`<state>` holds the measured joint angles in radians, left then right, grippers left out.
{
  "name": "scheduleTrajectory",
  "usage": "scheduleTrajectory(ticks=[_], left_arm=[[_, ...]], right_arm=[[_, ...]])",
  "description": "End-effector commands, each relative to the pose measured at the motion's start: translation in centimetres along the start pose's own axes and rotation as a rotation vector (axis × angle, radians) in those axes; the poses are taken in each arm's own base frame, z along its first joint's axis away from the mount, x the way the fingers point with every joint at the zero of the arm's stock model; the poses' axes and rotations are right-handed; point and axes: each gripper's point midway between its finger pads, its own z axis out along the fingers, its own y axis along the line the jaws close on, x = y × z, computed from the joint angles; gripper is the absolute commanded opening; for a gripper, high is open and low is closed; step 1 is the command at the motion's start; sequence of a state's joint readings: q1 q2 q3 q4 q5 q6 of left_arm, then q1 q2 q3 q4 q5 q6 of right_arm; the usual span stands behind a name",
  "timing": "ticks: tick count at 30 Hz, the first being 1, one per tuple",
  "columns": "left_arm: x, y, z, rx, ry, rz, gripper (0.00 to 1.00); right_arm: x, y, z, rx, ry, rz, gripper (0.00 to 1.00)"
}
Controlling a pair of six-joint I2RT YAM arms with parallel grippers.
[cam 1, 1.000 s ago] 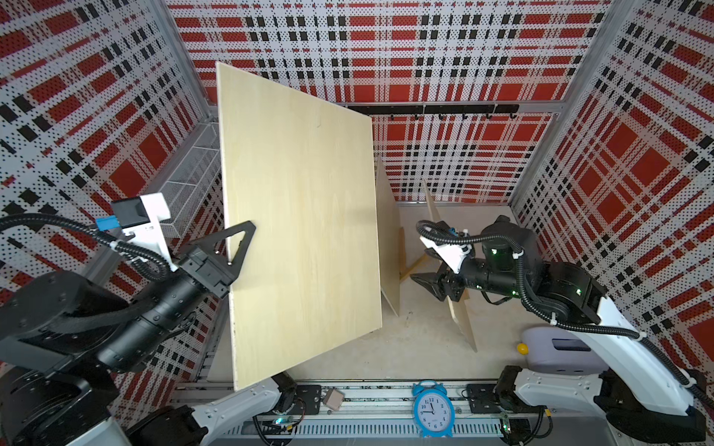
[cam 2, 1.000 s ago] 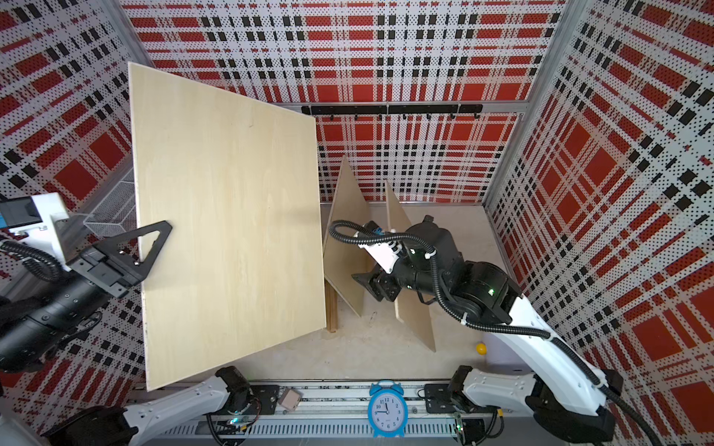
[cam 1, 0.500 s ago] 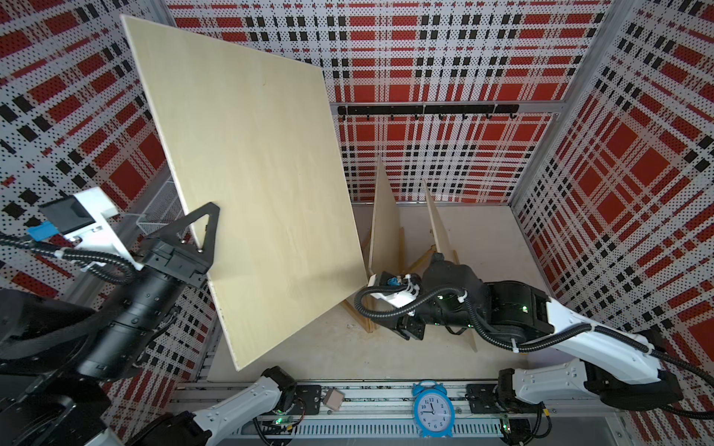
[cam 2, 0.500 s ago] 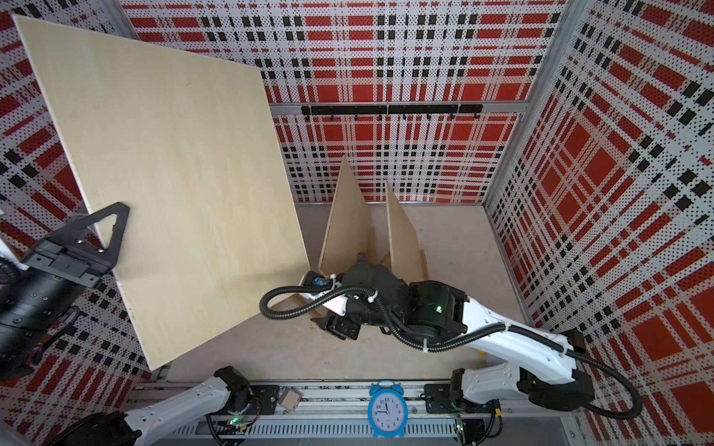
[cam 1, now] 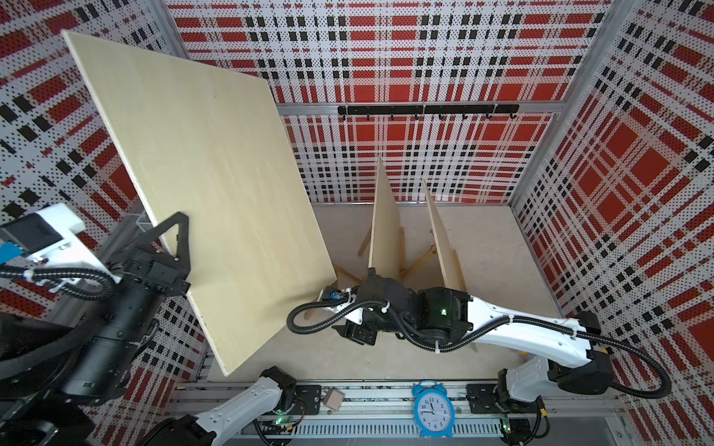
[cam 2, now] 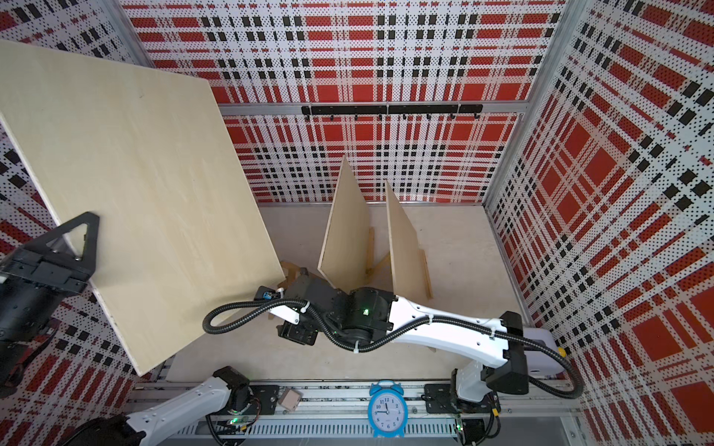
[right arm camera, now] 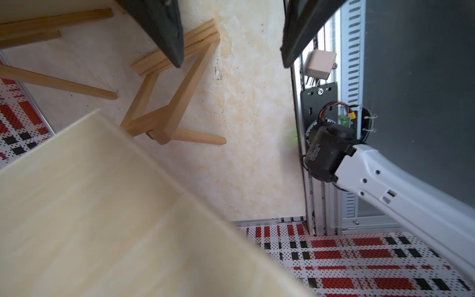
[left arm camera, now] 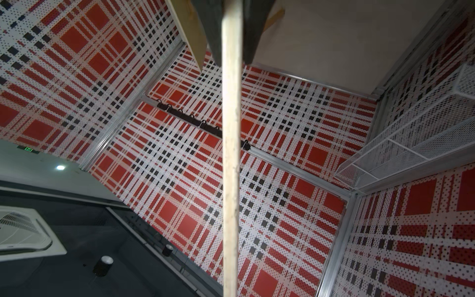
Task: Disassemble the easel
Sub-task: Pick up the easel at the center of the board.
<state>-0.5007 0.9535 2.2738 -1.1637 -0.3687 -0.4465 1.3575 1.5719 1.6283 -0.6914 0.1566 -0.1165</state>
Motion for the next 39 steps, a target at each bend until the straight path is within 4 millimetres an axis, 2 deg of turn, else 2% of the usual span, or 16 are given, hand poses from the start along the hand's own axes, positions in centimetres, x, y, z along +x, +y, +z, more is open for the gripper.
scheduleTrajectory(ticks=[1,6,14,19,26,33,39], left_arm=[[-5.7,-1.1,-2.2,0.057,-0.21,-0.08,0.0],[-4.5,0.1,-2.2,-0.002,-0.162,-0.041,0.0],[-4.2,1.5,-3.6,-0.044,-0.157,-0.021,0.0],[-4.0,2.3,-4.1,-0.063,-0.152,-0.015,0.0],[-3.8,2.9,-4.1,-0.074,-0.145,-0.008,0.0],[-2.9,3.2,-3.1,-0.083,-0.105,0.002,0.0],[-1.4,3.4,-2.1,-0.09,-0.046,0.007,0.0]], right_arm=[[-2.4,-1.4,1.0,0.087,-0.067,0.034,0.62],[-2.0,-3.2,3.3,0.165,-0.031,0.103,0.62],[-1.0,-6.7,5.3,0.239,0.006,0.208,0.61],[-0.8,-7.0,6.6,0.231,0.032,0.21,0.6],[0.3,-6.4,7.7,0.194,0.072,0.216,0.56],[1.1,-6.5,8.5,0.188,0.1,0.229,0.55],[1.2,-7.2,9.1,0.194,0.101,0.24,0.55]])
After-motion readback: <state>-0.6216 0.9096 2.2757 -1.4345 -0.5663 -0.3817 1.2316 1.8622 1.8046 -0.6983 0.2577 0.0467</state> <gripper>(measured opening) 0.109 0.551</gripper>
